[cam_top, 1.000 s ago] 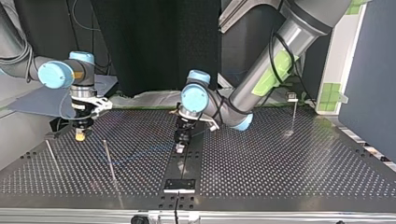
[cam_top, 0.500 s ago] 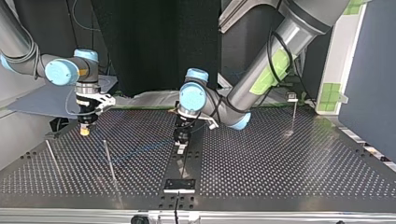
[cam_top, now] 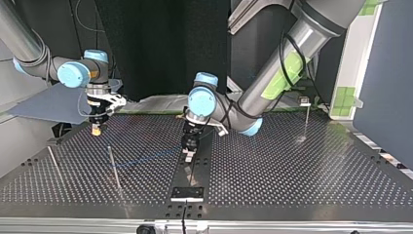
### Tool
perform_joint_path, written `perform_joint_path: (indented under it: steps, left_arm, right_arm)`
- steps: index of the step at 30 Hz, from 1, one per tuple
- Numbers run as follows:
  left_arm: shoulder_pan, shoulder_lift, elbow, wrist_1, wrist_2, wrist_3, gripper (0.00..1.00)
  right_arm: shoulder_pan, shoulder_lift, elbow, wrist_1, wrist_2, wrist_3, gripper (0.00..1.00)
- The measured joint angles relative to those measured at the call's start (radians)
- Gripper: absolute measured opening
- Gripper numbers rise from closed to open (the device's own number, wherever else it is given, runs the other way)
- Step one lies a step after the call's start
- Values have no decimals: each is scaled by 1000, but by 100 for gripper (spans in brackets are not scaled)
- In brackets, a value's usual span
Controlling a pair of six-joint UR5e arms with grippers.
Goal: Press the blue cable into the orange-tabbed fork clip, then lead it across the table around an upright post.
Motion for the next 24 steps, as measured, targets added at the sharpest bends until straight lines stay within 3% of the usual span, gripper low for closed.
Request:
perform_joint_path:
  steps: [12,24]
  left_arm:
    - [-2,0,0,0,2,0,99]
    - [-1,0,0,0,3,1,99]
  right_arm:
    - [5,48,2,0,4,-5,0]
    - [8,58,5,-5,6,-9,0]
